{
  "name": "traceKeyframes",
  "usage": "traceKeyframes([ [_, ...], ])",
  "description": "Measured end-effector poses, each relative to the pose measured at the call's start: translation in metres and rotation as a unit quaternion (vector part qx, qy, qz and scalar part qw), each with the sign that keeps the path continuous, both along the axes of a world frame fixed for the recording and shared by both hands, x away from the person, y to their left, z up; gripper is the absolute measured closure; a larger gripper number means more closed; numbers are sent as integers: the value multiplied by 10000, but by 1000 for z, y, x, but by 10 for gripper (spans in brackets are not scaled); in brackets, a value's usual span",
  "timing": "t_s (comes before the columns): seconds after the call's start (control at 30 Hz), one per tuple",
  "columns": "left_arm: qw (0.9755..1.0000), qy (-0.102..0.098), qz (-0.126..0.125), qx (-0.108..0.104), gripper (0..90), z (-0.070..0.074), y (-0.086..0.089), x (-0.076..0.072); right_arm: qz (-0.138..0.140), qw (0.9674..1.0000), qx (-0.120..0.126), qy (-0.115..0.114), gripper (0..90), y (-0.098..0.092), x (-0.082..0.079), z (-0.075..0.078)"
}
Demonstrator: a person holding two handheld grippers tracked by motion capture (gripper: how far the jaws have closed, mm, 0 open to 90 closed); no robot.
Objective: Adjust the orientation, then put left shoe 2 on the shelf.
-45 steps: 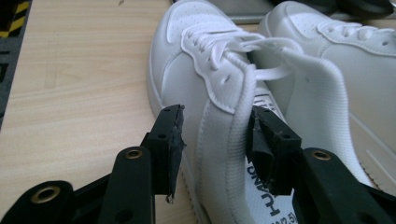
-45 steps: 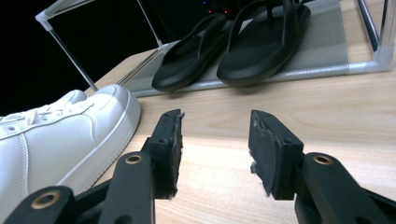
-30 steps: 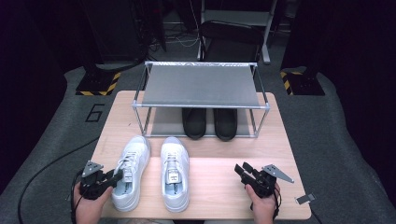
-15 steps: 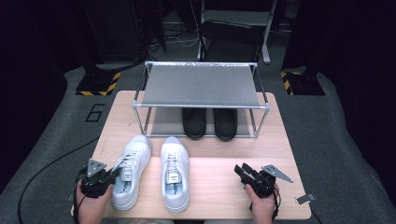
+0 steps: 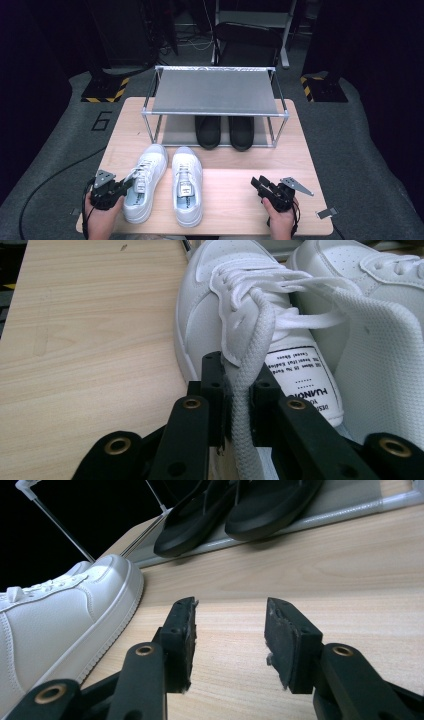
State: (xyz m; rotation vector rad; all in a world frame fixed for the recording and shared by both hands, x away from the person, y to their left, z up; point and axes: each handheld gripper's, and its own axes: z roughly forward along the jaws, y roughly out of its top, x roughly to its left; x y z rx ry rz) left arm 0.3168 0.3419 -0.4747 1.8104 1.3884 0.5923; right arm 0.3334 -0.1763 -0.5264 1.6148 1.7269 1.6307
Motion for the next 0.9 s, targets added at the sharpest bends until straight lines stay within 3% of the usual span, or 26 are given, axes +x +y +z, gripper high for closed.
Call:
traceKeyframes([
  [0.1, 9999, 68, -87, -2, 770, 0, 1, 1, -51, 10000, -39, 74, 554, 0, 0, -1],
  [0.17, 9996, 238, -159, -73, 723, 2, 3, 2, -51, 10000, -5, 81, 553, 0, 0, -1],
  [0.4, 9995, 273, -76, 129, 639, 2, 2, 4, -87, 9998, 44, 148, 545, -2, 1, -4],
  [0.47, 9990, 410, -140, 139, 621, 2, 3, 4, -72, 9998, 47, 150, 544, -2, 1, -5],
  [0.57, 9981, 541, -203, 217, 613, -1, 4, 4, -73, 9998, 54, 177, 544, -2, 1, -5],
  [0.77, 9975, 641, -301, 37, 643, -4, 7, 3, -94, 9996, 126, 245, 543, -3, 2, -7],
  [0.9, 9970, 691, -320, 146, 676, -5, 5, 3, -77, 9995, 178, 231, 541, -4, 3, -8],
])
